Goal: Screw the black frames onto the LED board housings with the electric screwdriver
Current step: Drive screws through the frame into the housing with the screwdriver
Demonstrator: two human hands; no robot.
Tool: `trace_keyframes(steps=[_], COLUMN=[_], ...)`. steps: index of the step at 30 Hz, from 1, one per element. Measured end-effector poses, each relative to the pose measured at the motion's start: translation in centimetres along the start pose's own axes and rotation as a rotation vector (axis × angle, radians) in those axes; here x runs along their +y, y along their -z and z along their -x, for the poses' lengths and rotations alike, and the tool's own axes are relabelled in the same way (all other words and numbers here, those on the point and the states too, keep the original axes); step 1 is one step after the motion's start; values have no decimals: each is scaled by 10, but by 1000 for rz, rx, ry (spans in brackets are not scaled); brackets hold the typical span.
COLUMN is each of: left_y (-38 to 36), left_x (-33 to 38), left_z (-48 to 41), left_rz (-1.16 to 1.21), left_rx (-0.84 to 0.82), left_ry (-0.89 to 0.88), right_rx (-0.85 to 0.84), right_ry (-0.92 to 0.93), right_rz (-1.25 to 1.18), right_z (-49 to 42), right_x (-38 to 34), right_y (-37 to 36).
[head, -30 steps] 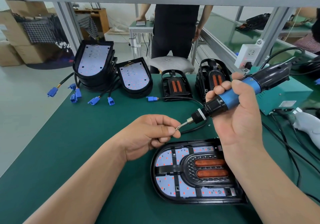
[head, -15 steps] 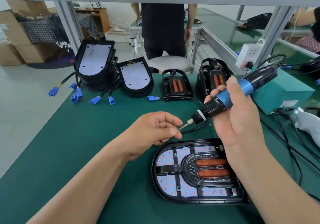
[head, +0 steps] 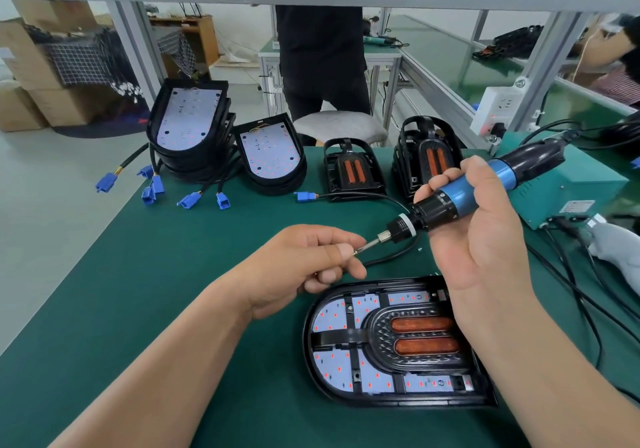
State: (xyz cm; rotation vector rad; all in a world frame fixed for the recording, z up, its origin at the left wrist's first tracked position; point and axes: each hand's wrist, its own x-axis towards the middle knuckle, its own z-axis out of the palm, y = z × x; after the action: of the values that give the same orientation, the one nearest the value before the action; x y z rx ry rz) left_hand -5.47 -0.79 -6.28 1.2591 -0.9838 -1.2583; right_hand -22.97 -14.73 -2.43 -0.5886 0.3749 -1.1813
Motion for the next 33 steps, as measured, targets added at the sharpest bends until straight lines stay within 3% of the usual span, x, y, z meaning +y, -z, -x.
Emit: trace_keyframes(steps=[3,12,24,33], left_y=[5,14,17,15], left_x=[2,4,1,1], left_z=[2,10,6,5], left_rz=[-25,-474,-576,-617], left_rx=[34,-41,19,38], left_ry=[46,139,50,50], right_rx=[-1,-189,-478,-653], right_ry=[-3,-40,-168,-162], right_rz=[-43,-26,133,251], right_z=[-1,9,32,44], right_x=[-3,-7,-3,5], right_y=[1,-5,-15,-18])
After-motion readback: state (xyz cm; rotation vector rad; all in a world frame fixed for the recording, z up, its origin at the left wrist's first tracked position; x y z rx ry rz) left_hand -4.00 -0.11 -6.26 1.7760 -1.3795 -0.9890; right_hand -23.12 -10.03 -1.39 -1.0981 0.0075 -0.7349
